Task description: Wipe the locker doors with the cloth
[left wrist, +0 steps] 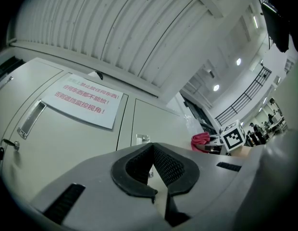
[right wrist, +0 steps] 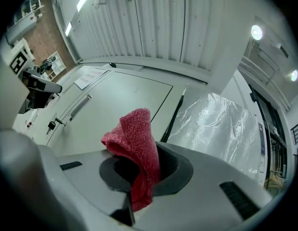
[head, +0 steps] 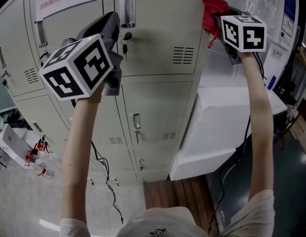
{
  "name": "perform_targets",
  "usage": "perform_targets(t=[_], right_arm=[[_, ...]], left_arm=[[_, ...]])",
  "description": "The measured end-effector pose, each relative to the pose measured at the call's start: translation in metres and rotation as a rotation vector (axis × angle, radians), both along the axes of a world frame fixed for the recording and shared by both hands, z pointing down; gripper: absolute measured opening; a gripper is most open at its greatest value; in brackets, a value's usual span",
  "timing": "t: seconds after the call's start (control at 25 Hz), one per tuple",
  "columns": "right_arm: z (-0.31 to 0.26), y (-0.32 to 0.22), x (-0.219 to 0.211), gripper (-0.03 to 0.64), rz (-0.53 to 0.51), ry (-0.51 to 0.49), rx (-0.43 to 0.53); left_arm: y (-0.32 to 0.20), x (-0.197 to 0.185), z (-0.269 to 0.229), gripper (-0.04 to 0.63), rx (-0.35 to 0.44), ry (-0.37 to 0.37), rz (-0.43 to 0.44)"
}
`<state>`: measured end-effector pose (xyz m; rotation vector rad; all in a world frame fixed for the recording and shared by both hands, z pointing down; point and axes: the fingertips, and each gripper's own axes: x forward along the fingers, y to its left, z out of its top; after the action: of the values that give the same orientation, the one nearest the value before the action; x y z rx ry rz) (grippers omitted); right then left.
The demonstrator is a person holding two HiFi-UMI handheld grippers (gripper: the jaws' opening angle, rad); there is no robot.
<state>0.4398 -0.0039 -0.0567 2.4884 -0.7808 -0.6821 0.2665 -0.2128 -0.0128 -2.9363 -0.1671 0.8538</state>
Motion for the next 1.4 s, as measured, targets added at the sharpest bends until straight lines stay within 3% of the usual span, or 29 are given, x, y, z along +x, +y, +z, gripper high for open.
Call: perform_targets(t=[0.32, 0.68, 0.88, 1.12, 1.4], right_arm=[[0.000, 0.000, -0.004, 0.029, 0.000, -0.018, 0.037], [-0.004, -0.068, -0.092, 0.029, -0.271, 0.056, 0.036], [0.004, -0.110, -0.120, 0.029, -0.414, 0.032, 0.058], [0.039, -0.158, -0.123, 0.029, -0.478, -0.014, -0.007], [0.075, -0.185, -0.107, 0.029, -0.467, -0.065, -0.067]], left_arm=[[-0.009, -0.008, 0.001, 0.017, -0.008, 0.001, -0.019], [-0.015, -0.016, 0.004, 0.015, -0.006, -0.006, -0.039], [-0.013, -0.017, 0.006, 0.017, -0.014, -0.005, -0.031], [-0.010, -0.015, 0.016, 0.015, 0.006, -0.026, -0.040], [-0.018, -0.012, 0.020, 0.017, 0.000, -0.043, -0.057]])
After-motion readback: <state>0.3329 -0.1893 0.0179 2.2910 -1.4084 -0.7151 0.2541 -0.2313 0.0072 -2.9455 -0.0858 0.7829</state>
